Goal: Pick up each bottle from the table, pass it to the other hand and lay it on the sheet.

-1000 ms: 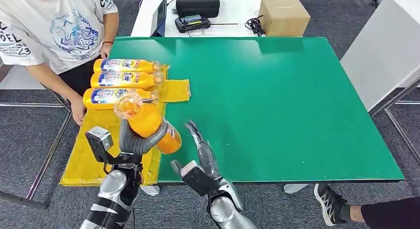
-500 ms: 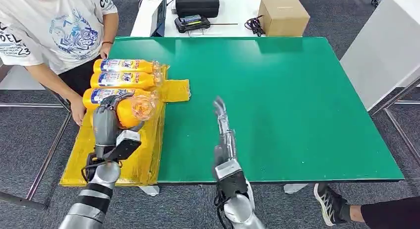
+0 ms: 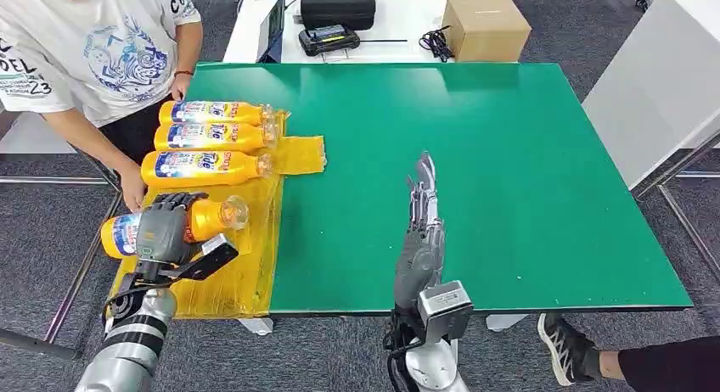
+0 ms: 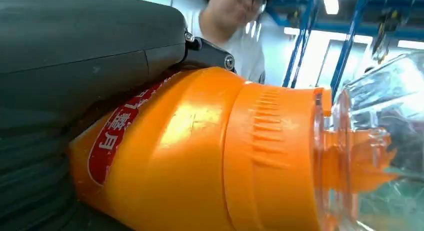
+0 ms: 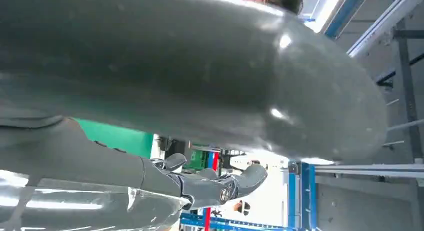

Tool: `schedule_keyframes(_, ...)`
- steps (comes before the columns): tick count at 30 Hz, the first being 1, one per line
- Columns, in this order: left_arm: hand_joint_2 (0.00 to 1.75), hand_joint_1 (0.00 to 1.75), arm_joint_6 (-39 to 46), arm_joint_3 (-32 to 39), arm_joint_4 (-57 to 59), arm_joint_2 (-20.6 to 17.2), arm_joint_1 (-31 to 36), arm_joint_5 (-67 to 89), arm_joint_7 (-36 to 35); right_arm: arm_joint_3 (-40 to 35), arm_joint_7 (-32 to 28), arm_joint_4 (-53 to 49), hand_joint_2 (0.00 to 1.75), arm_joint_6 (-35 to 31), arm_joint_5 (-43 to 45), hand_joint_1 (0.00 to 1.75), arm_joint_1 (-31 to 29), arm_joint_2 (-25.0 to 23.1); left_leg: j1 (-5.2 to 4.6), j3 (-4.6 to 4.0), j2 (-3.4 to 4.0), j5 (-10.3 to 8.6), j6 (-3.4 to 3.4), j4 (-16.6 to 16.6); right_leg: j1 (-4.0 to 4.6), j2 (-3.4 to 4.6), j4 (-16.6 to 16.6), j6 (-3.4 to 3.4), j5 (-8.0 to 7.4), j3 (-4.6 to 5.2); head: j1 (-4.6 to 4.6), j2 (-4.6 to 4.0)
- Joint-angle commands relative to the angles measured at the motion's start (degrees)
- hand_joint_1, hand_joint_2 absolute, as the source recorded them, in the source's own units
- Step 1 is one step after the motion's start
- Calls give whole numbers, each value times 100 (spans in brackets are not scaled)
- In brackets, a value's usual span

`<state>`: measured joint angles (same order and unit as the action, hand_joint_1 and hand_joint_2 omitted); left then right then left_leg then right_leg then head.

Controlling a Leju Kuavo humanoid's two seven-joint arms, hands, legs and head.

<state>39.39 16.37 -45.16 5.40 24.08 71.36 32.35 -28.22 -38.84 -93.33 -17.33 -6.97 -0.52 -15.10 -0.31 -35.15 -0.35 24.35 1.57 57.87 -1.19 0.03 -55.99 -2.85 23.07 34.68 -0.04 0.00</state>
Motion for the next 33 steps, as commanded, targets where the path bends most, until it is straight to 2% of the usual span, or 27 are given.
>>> schedule_keyframes(1,175,175,-389,-269,1260,-349,529,-394,-91,128,91,137,0,140,43,0,-83,191,8,20,-7,7,-8,-1,9,-9,5,11,8,-26,0,0)
schedule_keyframes(8,175,175,-596,-522,1390,-498,601,-420,-172,131,130,291,0,226,67,0,-101,180,12,27,-7,10,-11,-1,13,-5,8,14,9,-34,0,0)
schedule_keyframes(9,175,175,-1200,-579,1572,-547,710,-761,-146,159,98,477,0,324,89,0,-93,159,8,25,-5,7,-9,-3,9,-4,7,12,7,-30,-2,0)
schedule_keyframes(12,175,175,-1496,-624,1569,-541,723,-977,-97,186,95,502,0,368,77,0,-104,135,14,40,0,9,-14,-7,15,2,13,17,5,-44,0,0)
schedule_keyframes(15,175,175,-1684,-1061,1641,-695,714,-620,-259,220,117,538,0,453,132,0,-147,102,12,47,-1,9,-13,-5,14,1,7,17,6,-50,0,0)
schedule_keyframes(17,175,175,-1747,-1663,1717,-898,690,-110,-581,272,140,624,0,604,178,0,-194,65,5,44,-1,3,-8,-9,5,4,4,11,1,-43,-2,0)
schedule_keyframes(23,175,175,-2291,-1982,1909,-1056,704,-81,-564,267,139,738,0,719,215,0,-246,8,7,58,10,2,-13,-9,7,15,3,14,1,-55,-2,0)
schedule_keyframes(24,175,175,-2342,-2028,1913,-1091,695,-87,-531,260,138,755,175,719,215,0,-254,0,2,53,5,0,-10,-9,3,11,0,10,1,-49,0,0)
schedule_keyframes(27,175,175,-2867,-2367,1986,-1337,685,-110,-384,215,121,922,175,801,255,0,-328,-22,11,74,14,4,-19,-13,11,18,7,20,2,-70,-2,0)
schedule_keyframes(33,175,175,-2961,-2406,1993,-1355,670,-156,-356,210,110,947,175,827,278,0,-339,-27,1,91,10,4,-20,-16,2,17,-5,24,8,-83,-2,0)
